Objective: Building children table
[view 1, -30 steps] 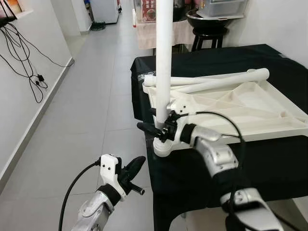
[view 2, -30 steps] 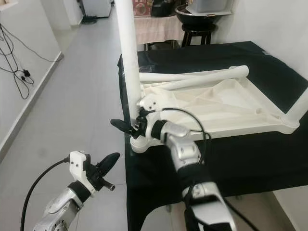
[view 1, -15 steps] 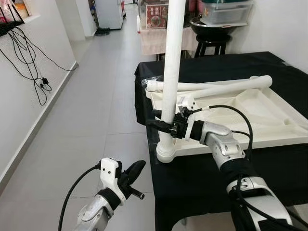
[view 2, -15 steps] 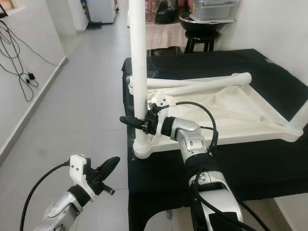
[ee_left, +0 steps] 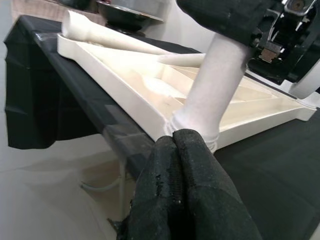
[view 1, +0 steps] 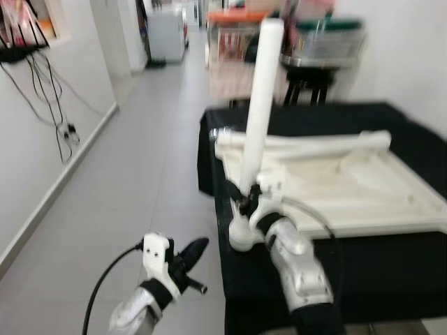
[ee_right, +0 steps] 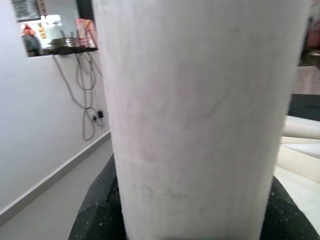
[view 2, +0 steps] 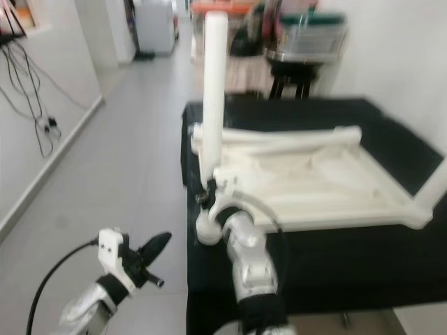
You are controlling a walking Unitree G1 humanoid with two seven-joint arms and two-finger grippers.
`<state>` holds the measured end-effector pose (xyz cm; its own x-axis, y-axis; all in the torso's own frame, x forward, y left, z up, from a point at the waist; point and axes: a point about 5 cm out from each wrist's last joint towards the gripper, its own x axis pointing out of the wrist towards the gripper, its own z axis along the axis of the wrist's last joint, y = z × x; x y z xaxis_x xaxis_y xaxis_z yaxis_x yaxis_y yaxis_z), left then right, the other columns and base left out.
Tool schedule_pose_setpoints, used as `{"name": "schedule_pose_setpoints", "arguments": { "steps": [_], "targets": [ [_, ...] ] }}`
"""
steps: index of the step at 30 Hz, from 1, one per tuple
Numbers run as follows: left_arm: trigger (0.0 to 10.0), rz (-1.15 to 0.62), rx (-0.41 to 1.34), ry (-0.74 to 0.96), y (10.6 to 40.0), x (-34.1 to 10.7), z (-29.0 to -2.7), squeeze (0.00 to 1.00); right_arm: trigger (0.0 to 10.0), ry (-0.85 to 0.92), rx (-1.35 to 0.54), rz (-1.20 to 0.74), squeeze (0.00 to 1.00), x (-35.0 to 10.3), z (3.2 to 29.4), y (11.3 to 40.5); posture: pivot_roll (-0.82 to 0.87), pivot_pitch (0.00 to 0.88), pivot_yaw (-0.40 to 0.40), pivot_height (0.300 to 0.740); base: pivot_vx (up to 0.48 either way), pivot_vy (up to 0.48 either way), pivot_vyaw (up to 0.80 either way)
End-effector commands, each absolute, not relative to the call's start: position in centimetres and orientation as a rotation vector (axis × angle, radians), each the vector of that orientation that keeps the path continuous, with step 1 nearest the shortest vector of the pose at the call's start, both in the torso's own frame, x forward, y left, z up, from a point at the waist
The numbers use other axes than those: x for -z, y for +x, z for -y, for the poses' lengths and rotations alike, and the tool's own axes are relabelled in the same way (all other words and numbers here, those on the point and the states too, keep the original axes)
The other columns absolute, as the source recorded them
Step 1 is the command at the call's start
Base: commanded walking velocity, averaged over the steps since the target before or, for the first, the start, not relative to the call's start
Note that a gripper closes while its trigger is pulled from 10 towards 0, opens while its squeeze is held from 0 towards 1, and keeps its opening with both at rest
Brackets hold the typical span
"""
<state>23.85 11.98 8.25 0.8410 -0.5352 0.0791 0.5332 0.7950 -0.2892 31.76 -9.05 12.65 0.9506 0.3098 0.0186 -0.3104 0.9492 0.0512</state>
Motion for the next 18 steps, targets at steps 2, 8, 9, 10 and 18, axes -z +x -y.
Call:
{"name": "schedule_pose_setpoints", "arguments": {
  "steps": [2,8,9,10,18],
  "targets": [
    [10.0,-0.018,0.576,-0.312,23.9,-8.1,-12.2,0.0,0.0,0.054,-0.228,-0.228,0.0,-7.2,10.5,30.5,-0.02,0.0,0.024,0.74,0.0,0.0,0.0],
    [10.0,-0.015,0.571,-0.309,24.0,-8.2,-12.3,0.0,10.0,0.042,-0.212,-0.239,0.0,-7.5,10.2,31.0,-0.01,0.0,0.018,0.74,0.0,0.0,0.0],
    [10.0,-0.015,0.57,-0.308,24.0,-8.2,-12.3,0.0,10.0,0.037,-0.215,-0.235,0.0,-7.6,10.1,31.0,-0.01,0.0,0.018,0.74,0.0,0.0,0.0],
    [10.0,-0.015,0.57,-0.308,24.0,-8.2,-12.3,0.0,10.0,0.037,-0.215,-0.235,0.0,-7.6,10.1,31.0,-0.01,0.0,0.018,0.74,0.0,0.0,0.0],
    [10.0,-0.015,0.573,-0.312,24.1,-8.2,-11.9,0.0,10.0,0.106,-0.587,-0.065,1.0,-12.6,9.8,34.1,-0.01,0.0,0.018,0.74,0.0,0.0,0.0]
  ]
}}
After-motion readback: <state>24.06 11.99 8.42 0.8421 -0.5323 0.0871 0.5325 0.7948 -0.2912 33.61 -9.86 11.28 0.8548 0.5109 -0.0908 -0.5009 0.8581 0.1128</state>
